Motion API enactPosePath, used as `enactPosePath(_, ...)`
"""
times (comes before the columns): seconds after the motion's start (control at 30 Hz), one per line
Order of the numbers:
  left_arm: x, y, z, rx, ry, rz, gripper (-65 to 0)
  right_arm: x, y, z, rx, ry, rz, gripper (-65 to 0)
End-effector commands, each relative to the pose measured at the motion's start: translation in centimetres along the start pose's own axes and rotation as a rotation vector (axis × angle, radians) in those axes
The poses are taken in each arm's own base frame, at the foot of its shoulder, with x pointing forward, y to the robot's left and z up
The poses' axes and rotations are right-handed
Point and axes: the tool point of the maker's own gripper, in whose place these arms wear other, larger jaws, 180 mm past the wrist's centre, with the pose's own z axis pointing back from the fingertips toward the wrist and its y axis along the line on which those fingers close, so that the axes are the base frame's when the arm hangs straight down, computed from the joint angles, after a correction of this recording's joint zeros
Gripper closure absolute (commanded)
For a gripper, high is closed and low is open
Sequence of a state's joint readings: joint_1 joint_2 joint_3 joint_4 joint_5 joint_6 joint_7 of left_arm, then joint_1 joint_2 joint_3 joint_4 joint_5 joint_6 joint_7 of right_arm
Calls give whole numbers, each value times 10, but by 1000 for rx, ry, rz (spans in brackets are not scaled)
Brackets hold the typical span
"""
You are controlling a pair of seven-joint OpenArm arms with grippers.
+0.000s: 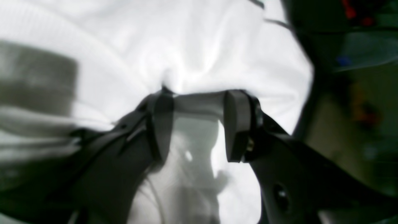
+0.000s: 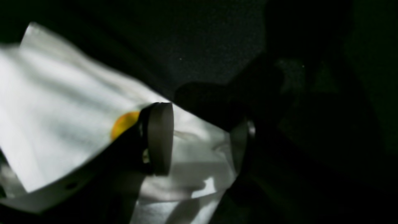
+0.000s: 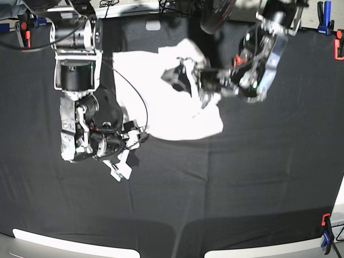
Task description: Layout the t-shirt on the table in an organized manner, then fold the t-shirt properly
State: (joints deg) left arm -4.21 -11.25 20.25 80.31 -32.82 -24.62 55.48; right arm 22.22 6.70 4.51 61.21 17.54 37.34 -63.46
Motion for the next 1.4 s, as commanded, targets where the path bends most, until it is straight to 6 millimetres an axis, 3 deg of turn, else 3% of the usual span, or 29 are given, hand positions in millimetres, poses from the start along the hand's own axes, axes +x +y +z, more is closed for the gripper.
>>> enactPosePath(0.0,15,27,10,110,0,-37,-262,-4,-8,4,-26,26,12,-282)
enactPosePath(0.2,52,52,23,220,-18,-136,-262,-27,-6,-1,-22,59,-3,-282)
enactPosePath(0.37,59,64,29,276,-8,-178,-262,-51,-2,-2,-29,82,-9,-282)
enactPosePath(0.67,71,68,33,303,-28,-205,-262,-117,34,1,-4,112,-5,-282)
enactPosePath(0.83,83,71,37,313,-38,-219,-262,-141,55,15,-11,104,18,-282)
enactPosePath(0.97,94,65,39,281,-44,-206,-262,-139,83,28,47,26,8,-282)
enactPosePath(1.1,115,28,33,109,-94,-149,-262,-118,111,35,97,-68,10,-282)
enactPosePath(1.17,125,17,31,77,-111,-150,-262,-114,111,35,71,-70,26,-282)
enactPosePath(1.37,142,18,43,100,-140,-190,-262,-126,86,39,-53,-1,66,-282)
